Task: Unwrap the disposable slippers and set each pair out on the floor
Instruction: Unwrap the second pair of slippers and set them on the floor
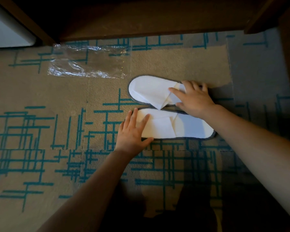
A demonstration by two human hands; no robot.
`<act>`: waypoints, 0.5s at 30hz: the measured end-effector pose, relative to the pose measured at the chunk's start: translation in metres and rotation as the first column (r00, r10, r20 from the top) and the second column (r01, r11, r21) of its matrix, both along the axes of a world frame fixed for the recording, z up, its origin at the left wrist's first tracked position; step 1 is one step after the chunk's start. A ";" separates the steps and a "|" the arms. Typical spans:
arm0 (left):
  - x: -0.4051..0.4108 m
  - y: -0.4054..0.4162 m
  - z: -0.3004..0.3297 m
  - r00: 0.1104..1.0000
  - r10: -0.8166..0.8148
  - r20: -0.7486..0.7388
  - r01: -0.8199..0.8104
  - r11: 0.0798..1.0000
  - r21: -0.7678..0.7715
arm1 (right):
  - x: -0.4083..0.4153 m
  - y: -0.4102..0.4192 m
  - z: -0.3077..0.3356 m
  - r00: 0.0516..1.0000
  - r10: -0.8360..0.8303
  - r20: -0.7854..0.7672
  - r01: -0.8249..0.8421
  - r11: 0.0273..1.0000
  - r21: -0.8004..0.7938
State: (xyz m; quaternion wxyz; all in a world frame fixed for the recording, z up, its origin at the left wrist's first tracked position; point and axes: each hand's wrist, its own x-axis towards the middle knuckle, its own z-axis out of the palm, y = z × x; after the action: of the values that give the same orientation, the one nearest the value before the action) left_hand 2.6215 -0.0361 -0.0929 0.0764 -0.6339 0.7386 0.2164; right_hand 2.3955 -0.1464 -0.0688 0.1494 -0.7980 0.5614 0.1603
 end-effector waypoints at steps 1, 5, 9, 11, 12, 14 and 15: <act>0.000 -0.001 -0.001 1.000 0.004 0.002 -0.004 1.000 -0.003 | -0.003 0.001 0.000 1.000 0.004 0.027 -0.004 1.000 0.016; 0.001 -0.002 -0.001 1.000 0.011 -0.001 -0.011 1.000 -0.013 | -0.015 0.000 0.000 0.994 0.041 0.104 -0.049 0.996 0.076; 0.003 -0.003 0.002 1.000 0.010 -0.009 -0.011 1.000 -0.017 | -0.021 -0.002 -0.001 0.988 0.041 0.146 -0.056 0.993 0.105; 0.006 -0.005 0.005 0.999 -0.003 -0.032 0.002 0.999 -0.039 | -0.020 -0.001 -0.001 0.989 0.031 0.142 -0.044 0.995 0.088; 0.009 -0.008 0.007 0.999 -0.026 -0.045 0.024 0.998 -0.052 | -0.018 0.000 0.000 0.990 0.030 0.139 -0.038 0.997 0.061; 0.015 -0.018 0.011 0.994 -0.097 -0.059 0.094 0.995 -0.045 | -0.009 0.011 0.002 0.987 0.035 0.160 -0.036 0.999 0.003; 0.019 -0.025 0.013 0.990 -0.131 -0.053 0.130 0.991 -0.026 | -0.002 0.019 0.003 0.984 0.044 0.175 -0.045 0.999 0.002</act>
State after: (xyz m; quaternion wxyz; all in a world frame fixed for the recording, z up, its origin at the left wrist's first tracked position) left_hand 2.6408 -0.0607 -0.0801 0.0629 -0.5789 0.7827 0.2198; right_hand 2.3937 -0.1270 -0.0659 0.1970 -0.8209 0.5276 0.0944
